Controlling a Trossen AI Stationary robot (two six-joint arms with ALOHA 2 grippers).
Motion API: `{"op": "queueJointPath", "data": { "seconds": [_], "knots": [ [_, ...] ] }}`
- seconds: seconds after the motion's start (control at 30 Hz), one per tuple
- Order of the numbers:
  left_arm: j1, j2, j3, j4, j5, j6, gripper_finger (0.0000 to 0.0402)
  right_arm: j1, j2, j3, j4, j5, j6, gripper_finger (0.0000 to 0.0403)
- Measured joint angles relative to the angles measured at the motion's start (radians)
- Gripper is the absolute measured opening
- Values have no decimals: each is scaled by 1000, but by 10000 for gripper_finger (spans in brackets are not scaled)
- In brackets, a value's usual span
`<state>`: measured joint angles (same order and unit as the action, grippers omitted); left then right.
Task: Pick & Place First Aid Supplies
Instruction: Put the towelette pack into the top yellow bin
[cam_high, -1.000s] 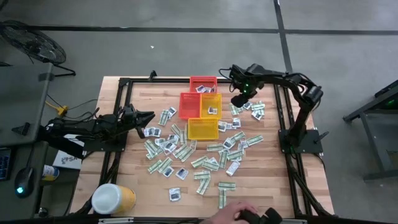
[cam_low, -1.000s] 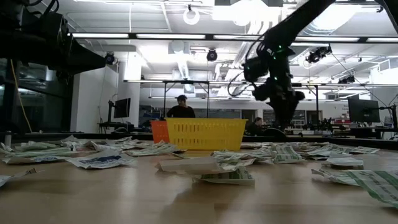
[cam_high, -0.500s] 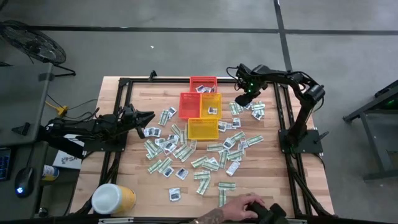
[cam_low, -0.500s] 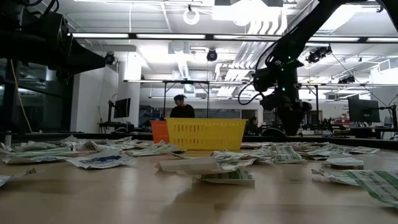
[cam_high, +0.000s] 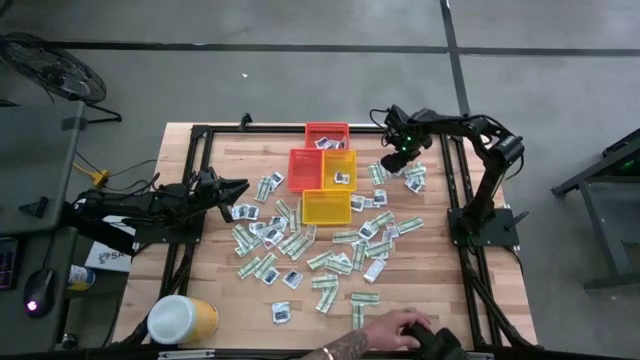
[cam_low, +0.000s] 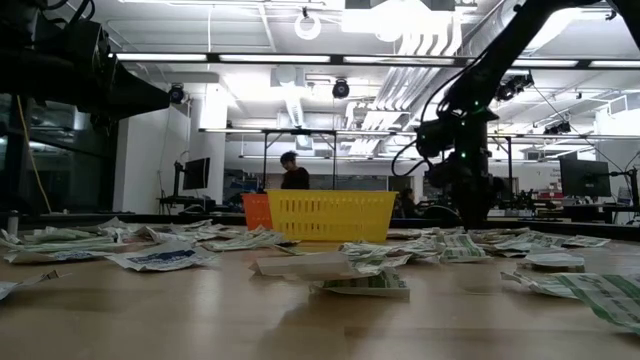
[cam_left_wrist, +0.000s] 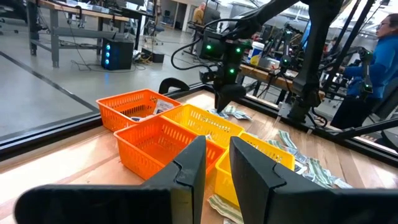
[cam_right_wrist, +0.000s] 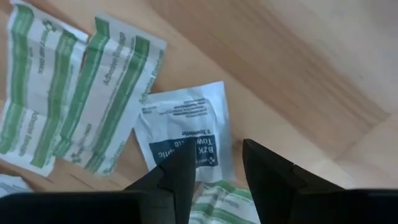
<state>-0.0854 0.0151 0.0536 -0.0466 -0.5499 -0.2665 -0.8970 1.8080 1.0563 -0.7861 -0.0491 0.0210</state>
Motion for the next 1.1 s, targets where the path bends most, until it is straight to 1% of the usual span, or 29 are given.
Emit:
{"op": "queueJointPath", "data": {
  "seconds": [0.13,0.27,0.33,0.43,0.7,0.77,0.97,1.1],
  "knots": [
    [0,0,0,0,0,0,73,-1,-2,-22,29,-36,4,126],
    [0,0,0,0,0,0,73,0,-4,-34,40,-38,5,125],
    [0,0,0,0,0,0,73,0,-4,-36,41,-35,16,117],
    [0,0,0,0,0,0,73,0,-2,-37,41,-31,27,95],
    [0,0,0,0,0,0,73,1,0,-38,43,-39,27,18],
    [0,0,0,0,0,0,73,2,0,-38,43,-36,27,5],
    [0,0,0,0,0,0,73,2,-13,-14,2,-23,50,2],
    [0,0,0,0,0,0,73,14,-67,22,-60,13,58,1]
  ]
}}
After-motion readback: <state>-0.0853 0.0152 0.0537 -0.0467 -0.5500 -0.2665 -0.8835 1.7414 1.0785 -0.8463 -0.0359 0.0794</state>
